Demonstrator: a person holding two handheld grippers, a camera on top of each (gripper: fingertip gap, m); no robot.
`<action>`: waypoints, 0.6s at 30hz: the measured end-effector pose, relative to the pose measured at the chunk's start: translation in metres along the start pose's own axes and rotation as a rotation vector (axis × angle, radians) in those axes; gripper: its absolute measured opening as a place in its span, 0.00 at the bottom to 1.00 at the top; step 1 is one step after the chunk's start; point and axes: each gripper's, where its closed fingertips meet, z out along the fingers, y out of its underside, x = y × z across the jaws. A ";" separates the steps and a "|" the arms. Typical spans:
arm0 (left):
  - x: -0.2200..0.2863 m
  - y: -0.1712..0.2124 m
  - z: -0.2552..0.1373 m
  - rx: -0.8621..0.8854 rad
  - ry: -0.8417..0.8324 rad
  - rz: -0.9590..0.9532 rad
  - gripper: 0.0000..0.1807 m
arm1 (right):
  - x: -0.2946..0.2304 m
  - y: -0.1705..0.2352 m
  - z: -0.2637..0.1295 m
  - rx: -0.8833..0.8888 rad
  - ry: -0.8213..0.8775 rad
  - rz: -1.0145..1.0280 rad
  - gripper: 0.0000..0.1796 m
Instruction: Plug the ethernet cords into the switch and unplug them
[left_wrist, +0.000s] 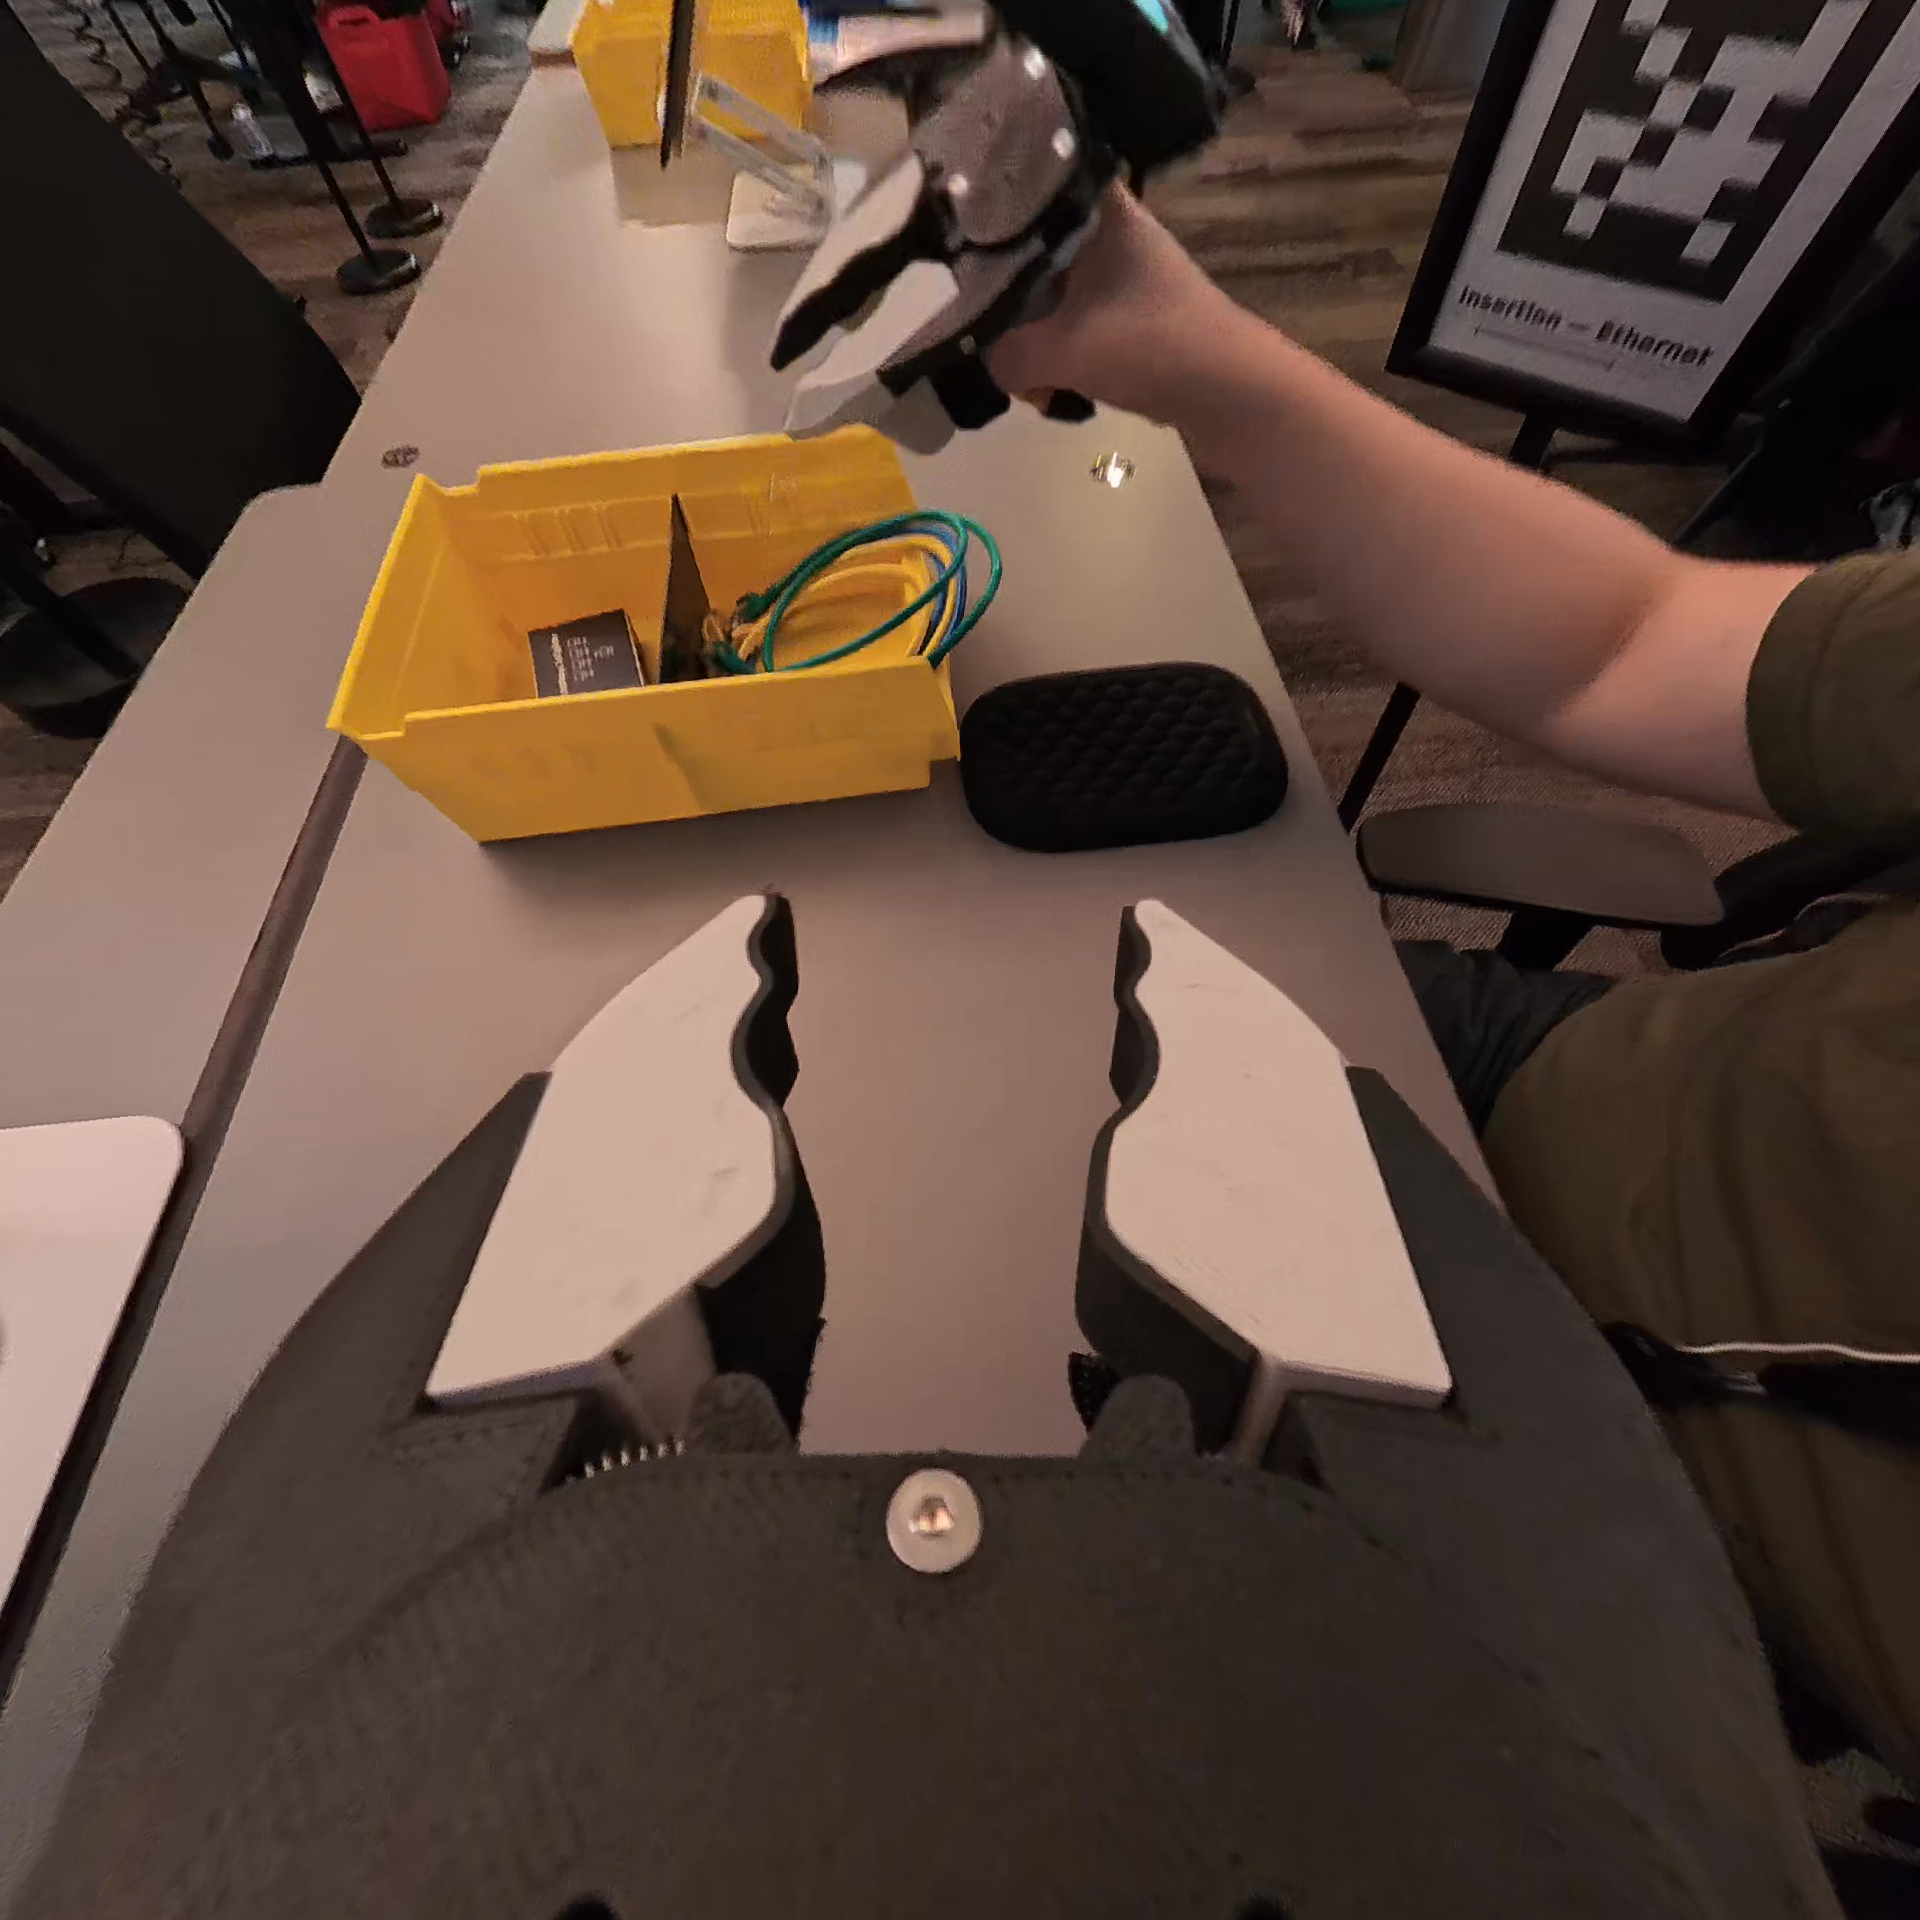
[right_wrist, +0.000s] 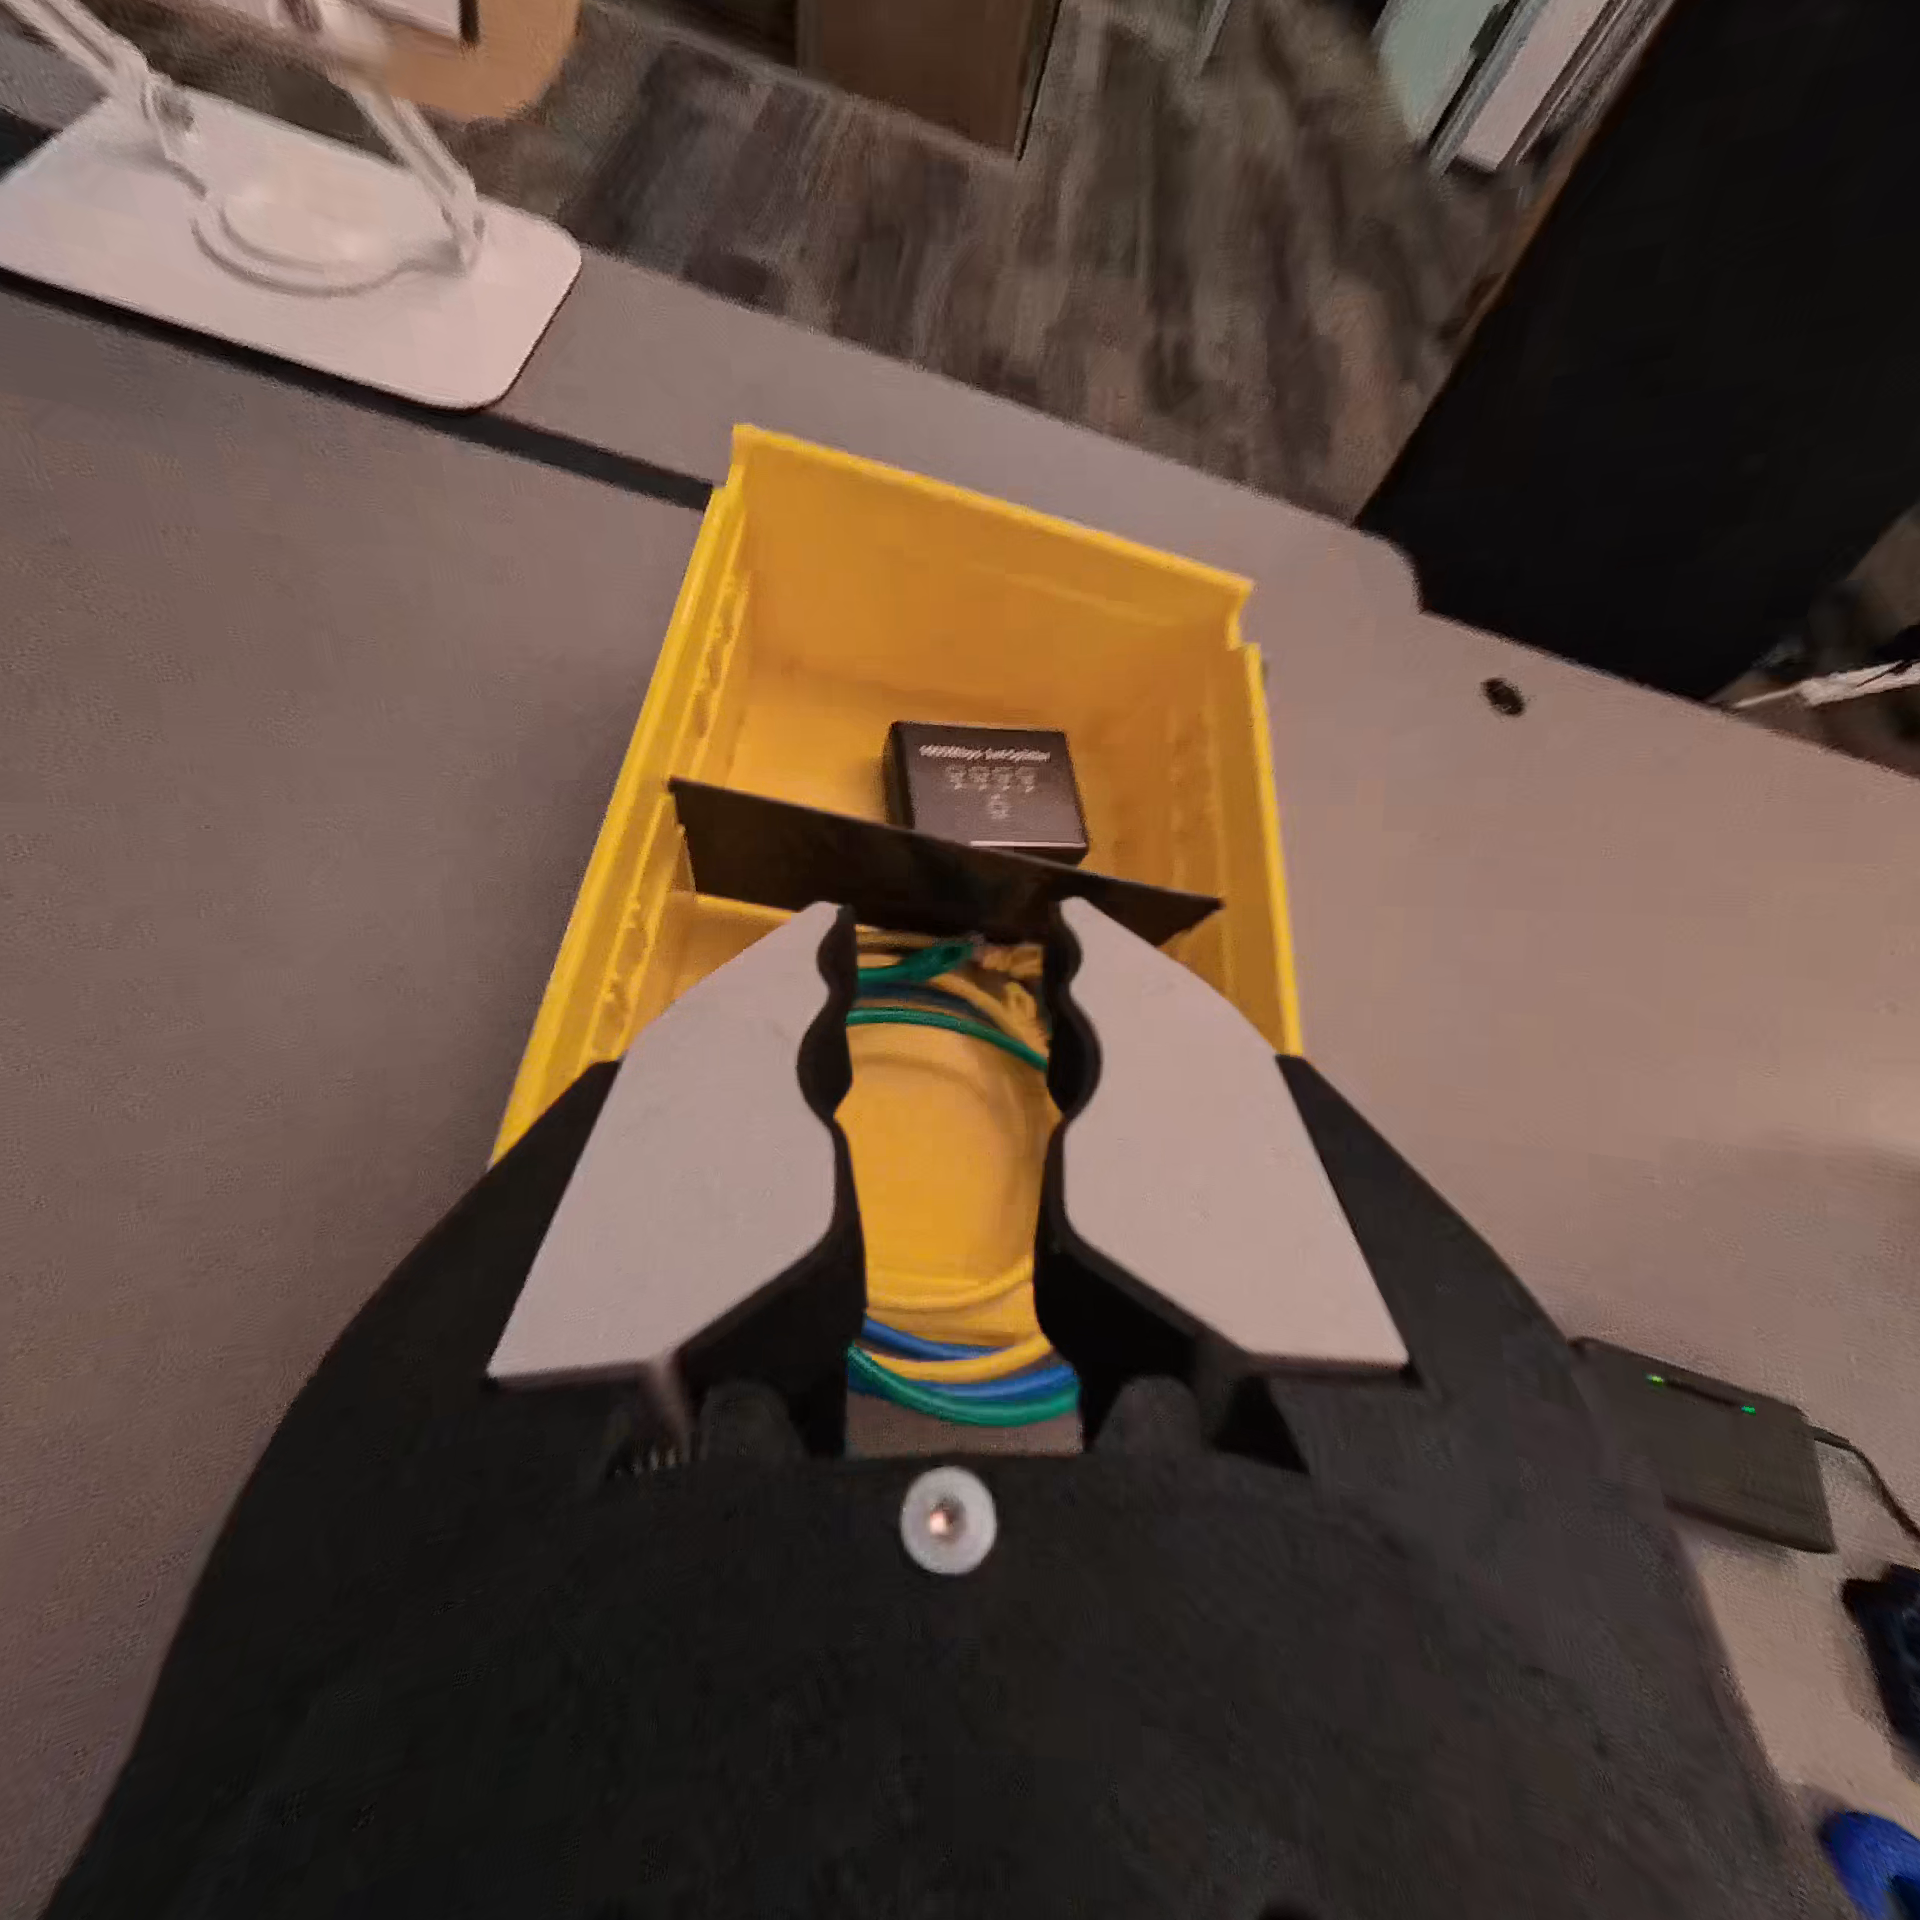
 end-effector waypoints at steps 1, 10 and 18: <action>0.000 -0.006 -0.002 0.038 0.008 -0.016 0.32 | 0.007 -0.004 -0.009 0.061 0.028 0.003 0.22; 0.007 -0.035 -0.042 0.337 0.095 -0.139 0.44 | 0.061 0.040 -0.020 0.189 -0.060 0.164 0.39; -0.035 0.058 -0.131 0.097 -0.607 -0.239 0.40 | 0.102 0.070 0.020 0.070 -0.030 0.154 0.32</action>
